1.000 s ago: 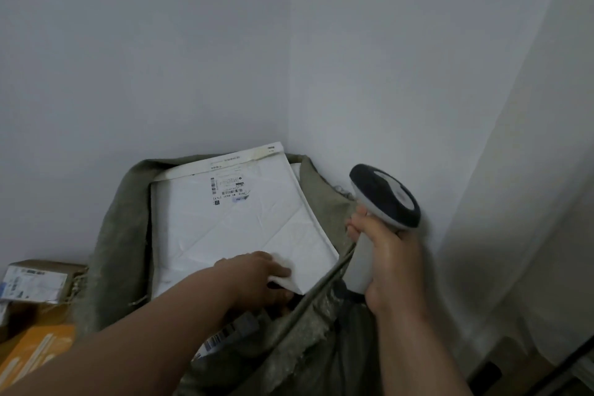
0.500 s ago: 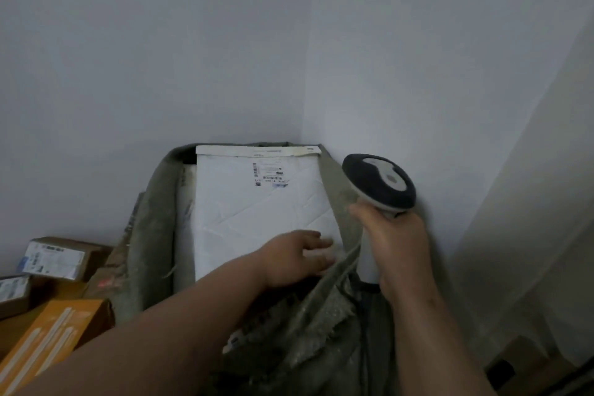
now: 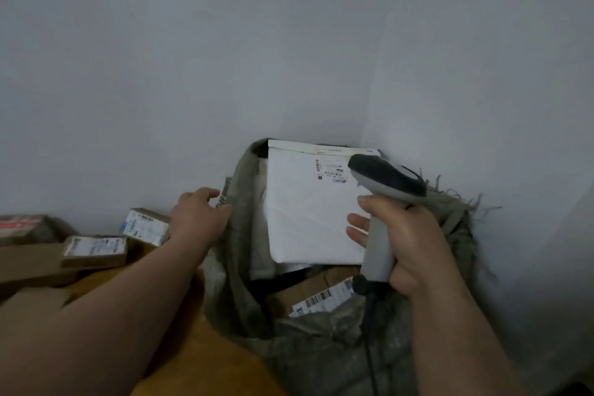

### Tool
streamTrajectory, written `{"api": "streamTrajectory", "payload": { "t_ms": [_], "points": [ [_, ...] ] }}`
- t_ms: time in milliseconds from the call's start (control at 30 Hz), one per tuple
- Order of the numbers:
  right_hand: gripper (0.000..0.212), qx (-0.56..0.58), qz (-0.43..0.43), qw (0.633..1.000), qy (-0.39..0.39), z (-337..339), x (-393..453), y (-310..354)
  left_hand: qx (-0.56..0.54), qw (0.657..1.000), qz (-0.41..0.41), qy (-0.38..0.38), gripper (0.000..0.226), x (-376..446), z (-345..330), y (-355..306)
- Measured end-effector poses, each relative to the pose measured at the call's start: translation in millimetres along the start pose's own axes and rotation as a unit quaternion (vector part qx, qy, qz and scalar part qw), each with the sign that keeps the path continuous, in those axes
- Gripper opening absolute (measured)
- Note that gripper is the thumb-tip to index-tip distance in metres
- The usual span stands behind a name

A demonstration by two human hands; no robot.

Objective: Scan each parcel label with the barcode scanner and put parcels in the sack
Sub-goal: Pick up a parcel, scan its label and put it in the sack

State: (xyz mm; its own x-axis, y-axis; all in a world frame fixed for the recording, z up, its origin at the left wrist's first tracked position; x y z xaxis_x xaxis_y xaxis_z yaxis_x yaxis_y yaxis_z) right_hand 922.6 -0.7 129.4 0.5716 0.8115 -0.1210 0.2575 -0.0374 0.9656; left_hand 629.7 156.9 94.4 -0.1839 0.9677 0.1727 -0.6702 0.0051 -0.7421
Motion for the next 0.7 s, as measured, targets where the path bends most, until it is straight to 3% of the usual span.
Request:
{"api": "streamTrajectory", "payload": {
  "t_ms": [200,333,700],
  "points": [
    [0.018,-0.049,-0.025,0.995,0.077,-68,-44,-41,-0.092,0.994,0.055,0.010,0.044,-13,40,55],
    [0.006,-0.078,-0.044,0.989,0.120,-112,-83,-67,-0.081,0.994,0.071,0.017,0.043,-21,77,91],
    [0.018,-0.124,-0.048,0.986,0.099,-233,-181,-156,-0.033,0.994,0.100,0.042,0.041,-29,191,236]
  ]
}}
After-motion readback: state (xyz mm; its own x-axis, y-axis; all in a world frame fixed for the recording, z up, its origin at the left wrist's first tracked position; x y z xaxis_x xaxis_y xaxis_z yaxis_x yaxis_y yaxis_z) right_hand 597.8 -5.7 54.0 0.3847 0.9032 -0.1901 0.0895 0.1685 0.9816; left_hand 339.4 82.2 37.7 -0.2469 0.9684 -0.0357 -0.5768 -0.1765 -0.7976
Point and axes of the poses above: each hand's wrist, its own x-axis towards the middle knuckle, its own z-axis out of the back of the hand, y = z × x, the point moved 10 cm from there along x, towards the middle knuckle, and after that the axes turned 6 degrees about -y, right-handed, at the moved point
